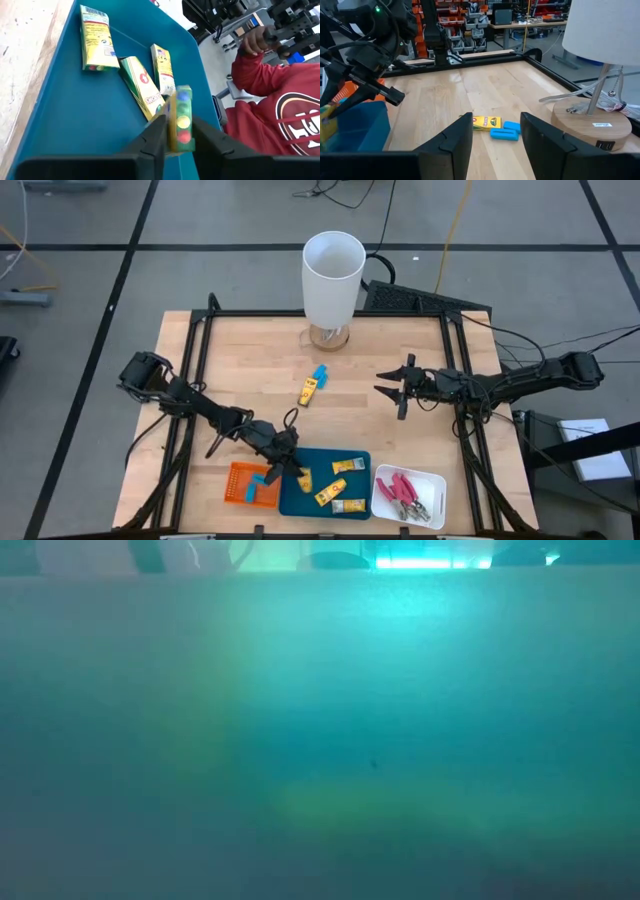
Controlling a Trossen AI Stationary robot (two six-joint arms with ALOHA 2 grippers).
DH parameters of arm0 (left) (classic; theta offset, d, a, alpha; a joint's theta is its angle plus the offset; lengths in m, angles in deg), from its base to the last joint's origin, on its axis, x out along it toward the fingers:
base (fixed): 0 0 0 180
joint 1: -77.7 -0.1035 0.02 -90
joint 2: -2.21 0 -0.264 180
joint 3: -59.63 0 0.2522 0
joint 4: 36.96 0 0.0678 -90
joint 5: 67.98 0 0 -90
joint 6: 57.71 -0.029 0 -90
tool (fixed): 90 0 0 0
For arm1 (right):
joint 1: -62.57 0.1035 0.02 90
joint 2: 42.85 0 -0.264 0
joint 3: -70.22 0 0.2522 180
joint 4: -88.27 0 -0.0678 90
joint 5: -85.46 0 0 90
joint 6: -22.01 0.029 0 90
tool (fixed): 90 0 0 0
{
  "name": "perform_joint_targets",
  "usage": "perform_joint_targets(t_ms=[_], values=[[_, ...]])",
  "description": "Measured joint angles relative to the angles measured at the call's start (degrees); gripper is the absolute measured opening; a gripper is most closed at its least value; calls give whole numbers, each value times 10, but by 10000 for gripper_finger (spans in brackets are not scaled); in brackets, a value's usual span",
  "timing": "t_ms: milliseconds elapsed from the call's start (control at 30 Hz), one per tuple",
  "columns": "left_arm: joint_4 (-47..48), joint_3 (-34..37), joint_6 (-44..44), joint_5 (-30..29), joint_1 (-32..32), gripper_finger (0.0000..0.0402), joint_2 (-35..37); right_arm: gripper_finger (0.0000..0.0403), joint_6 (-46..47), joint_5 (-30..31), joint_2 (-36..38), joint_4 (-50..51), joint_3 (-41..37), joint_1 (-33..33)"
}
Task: Pick & Place School Supplies
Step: Put the yellow crayon box into the blue bin
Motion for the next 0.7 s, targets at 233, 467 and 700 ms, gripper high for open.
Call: perform_joint_targets(t_ms=[233, 467, 700], values=[[-1, 0, -14, -1, 0, 128, 0, 155, 0, 0, 0, 4, 0, 0], [-3, 0, -47, -15, 0, 158, 0, 155, 0, 0, 0, 4, 0, 0], [-43, 0, -49, -15, -1, 172, 0, 155, 0, 0, 0, 4, 0, 0]])
